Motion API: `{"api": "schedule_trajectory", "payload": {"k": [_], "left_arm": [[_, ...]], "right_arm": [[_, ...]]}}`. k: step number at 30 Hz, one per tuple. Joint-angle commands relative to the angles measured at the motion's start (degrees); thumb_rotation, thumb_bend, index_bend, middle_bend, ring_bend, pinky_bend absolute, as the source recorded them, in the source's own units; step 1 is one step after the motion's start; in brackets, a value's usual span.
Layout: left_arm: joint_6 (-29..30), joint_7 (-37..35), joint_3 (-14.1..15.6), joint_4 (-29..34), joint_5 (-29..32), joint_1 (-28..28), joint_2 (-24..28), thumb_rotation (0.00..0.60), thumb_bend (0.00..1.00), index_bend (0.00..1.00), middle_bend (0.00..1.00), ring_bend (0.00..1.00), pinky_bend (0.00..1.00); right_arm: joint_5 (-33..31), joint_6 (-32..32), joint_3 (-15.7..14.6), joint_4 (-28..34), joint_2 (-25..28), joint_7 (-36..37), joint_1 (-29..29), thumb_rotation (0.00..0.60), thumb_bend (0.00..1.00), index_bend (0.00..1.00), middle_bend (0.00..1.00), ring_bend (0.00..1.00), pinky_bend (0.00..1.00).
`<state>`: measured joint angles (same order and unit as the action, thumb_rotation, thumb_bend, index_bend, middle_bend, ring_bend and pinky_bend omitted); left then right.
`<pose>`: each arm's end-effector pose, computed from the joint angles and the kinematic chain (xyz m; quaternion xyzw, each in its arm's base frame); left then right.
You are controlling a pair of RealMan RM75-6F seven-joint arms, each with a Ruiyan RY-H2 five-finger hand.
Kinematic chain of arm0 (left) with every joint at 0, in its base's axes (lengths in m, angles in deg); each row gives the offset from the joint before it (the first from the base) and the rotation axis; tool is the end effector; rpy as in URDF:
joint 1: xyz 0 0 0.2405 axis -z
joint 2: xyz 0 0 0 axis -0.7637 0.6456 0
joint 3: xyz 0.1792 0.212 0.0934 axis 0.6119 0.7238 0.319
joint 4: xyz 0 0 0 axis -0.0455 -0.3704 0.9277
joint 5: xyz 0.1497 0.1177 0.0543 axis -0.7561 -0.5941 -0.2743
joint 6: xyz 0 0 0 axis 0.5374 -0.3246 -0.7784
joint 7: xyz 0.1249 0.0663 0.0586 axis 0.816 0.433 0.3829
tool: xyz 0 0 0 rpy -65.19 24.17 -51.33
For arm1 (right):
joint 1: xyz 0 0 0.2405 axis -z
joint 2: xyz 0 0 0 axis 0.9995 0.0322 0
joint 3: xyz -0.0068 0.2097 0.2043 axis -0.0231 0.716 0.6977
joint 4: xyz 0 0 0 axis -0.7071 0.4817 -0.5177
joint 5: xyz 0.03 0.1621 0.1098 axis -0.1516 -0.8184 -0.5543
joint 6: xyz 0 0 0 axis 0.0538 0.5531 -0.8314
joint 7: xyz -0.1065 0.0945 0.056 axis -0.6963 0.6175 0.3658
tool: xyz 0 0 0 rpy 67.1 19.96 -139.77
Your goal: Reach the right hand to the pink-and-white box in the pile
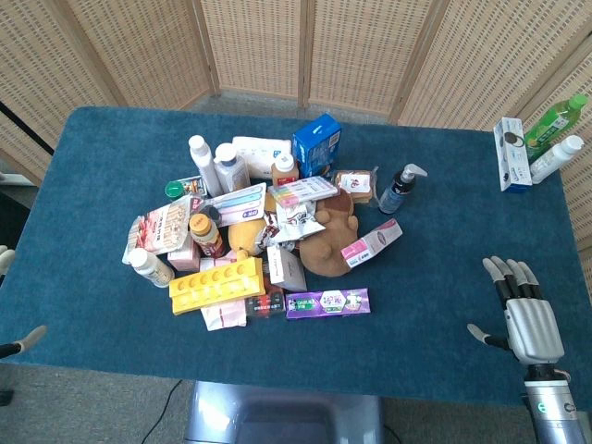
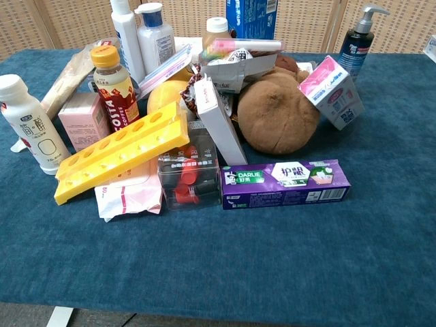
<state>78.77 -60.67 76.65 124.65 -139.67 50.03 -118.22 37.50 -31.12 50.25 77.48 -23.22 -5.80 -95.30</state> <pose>-0.2810 0.1591 0.2604 -0.5621 -0.4073 -0.4223 0.5829 -0.3260 -0.2086 0.1572 0.5922 -0.3940 0.4207 0.5631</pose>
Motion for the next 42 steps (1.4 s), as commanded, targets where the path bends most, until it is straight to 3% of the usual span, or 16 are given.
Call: {"api": "schedule_trajectory", "payload": {"k": [1, 7, 14, 30, 42], "left_arm": [[-0.13, -0.06, 0.02, 0.05, 0.02, 0.05, 0.04, 0.6, 0.0, 0.0, 0.0, 0.0, 0.0], [-0.17, -0.94, 0.22, 0.1, -0.53, 0.01, 0.38, 0.6, 0.0, 0.0, 0.0, 0.0, 0.0], [-0.55, -0.92, 0.12, -0.01, -0.15, 0.22, 0.34, 0.6, 0.0, 0.0, 0.0, 0.0, 0.0], [-1.15, -0.05, -0.22, -0.08, 1.09, 0.52, -0.04, 0.6, 0.0, 0.0, 0.0, 0.0, 0.0], [-2.05, 0.58, -0.42, -0.26, 1.95, 0.99, -0.43, 0.6, 0.0, 0.0, 0.0, 0.0, 0.0]], "right_arm": [[-0.22, 0.31, 0.01, -0.13, -0.1, -0.05, -0.06, 0.6, 0.0, 0.0, 0.0, 0.0, 0.0], [-0.63, 1.83, 0.24, -1.02, -1.22, 1.18, -0.88, 0.6, 0.0, 0.0, 0.0, 0.0, 0.0], [-0.73, 5.75, 2.33, -3.53, -6.36, 5.56, -4.97, 0.6, 0.0, 0.0, 0.0, 0.0, 0.0], [-3.73, 13.94, 7.78, -6.99, -17.7, 1.37, -15.91, 0.6, 0.0, 0.0, 0.0, 0.0, 0.0], [-6.17, 16.67, 9.93, -11.38, -20.83, 0.11, -20.43, 0.6, 0.0, 0.0, 0.0, 0.0, 0.0]]}}
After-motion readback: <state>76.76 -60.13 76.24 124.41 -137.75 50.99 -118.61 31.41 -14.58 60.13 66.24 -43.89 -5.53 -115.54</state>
